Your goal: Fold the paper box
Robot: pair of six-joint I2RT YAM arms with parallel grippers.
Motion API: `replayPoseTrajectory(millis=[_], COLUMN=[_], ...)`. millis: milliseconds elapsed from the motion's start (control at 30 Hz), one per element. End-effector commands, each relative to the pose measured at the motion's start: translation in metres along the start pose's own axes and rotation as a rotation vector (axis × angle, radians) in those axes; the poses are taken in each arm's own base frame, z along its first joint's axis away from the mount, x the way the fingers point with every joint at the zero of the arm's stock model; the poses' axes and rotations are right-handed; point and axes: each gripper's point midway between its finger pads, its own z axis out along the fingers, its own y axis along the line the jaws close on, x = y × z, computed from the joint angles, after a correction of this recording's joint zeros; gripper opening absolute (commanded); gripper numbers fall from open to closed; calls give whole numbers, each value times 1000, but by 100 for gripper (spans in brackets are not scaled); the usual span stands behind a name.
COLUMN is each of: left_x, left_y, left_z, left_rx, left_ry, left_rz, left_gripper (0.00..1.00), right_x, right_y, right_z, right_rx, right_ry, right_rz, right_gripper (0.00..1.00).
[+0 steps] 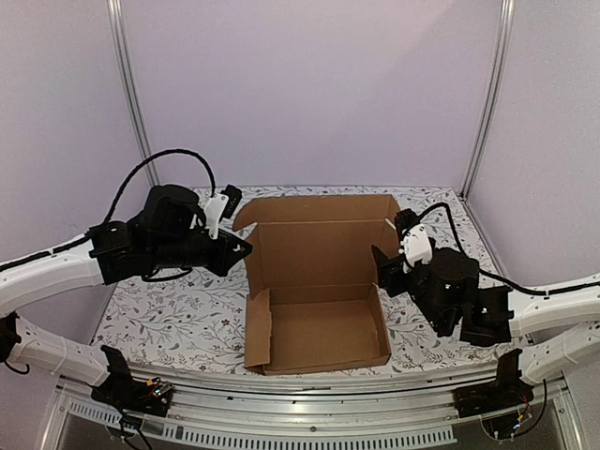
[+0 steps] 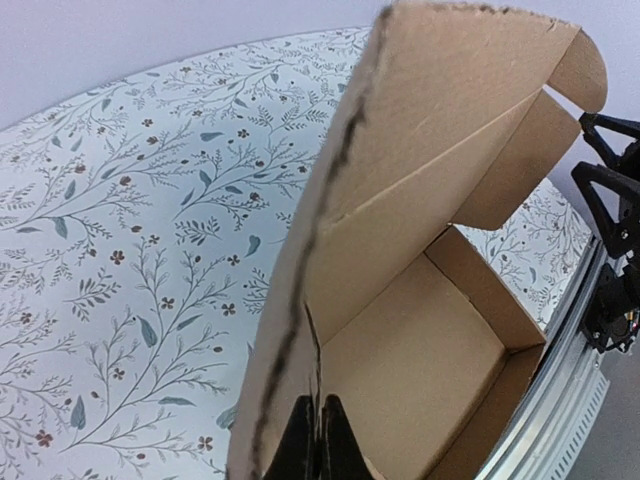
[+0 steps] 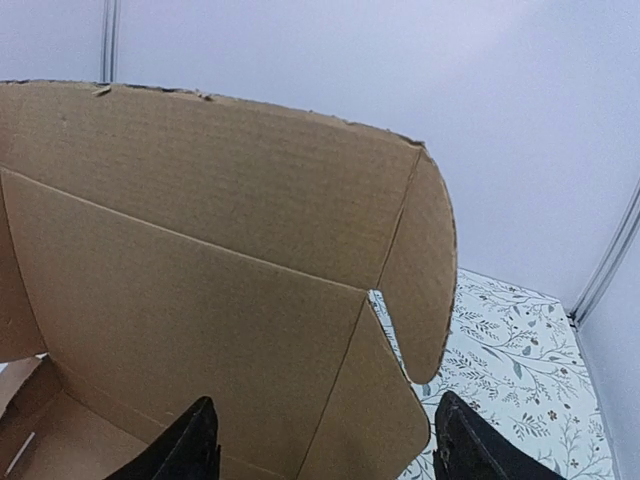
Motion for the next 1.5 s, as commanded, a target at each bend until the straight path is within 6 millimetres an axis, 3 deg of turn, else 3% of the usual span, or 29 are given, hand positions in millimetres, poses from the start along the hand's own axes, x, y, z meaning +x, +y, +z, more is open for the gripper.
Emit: replayPoseTrajectory(millis=[0, 133, 367, 633, 733, 800, 1033, 1200, 1367, 1467], left_x=[-22, -18, -19, -18, -17, -17, -14, -11, -9, -8], left_y=[2, 3, 7, 8, 8, 8, 10, 10, 10, 14], left_z=[-3, 4, 1, 1, 2, 2, 3, 4, 5, 1], left_rx=[-50, -52, -73, -78, -77, -78, -81, -78, -79, -101], left_ry=[-80, -82, -97, -93, -88, -86, -78, -72, -63, -55], left_rz=[94, 94, 105, 107, 107, 106, 104, 97, 84, 54], left_gripper=[0, 0, 0, 0, 0, 0, 0, 0, 0, 20], right_x=[10, 6, -10, -6, -2, 1, 1, 1, 3, 4], right_y=[4, -19, -55, -28, -27, -26, -28, -30, -26, -22], right_z=[-14, -20, -19, -9, -2, 3, 9, 13, 14, 12], right_rx=[-153, -178, -208, -347, -337, -325, -305, -278, -298, -321], right_ry=[110, 198, 363, 499, 521, 535, 539, 539, 537, 540], right_rz=[-101, -105, -39, -21, -16, -17, -19, -28, -23, -15], right_gripper=[77, 97, 99, 98, 90, 77, 45, 4, 0, 0])
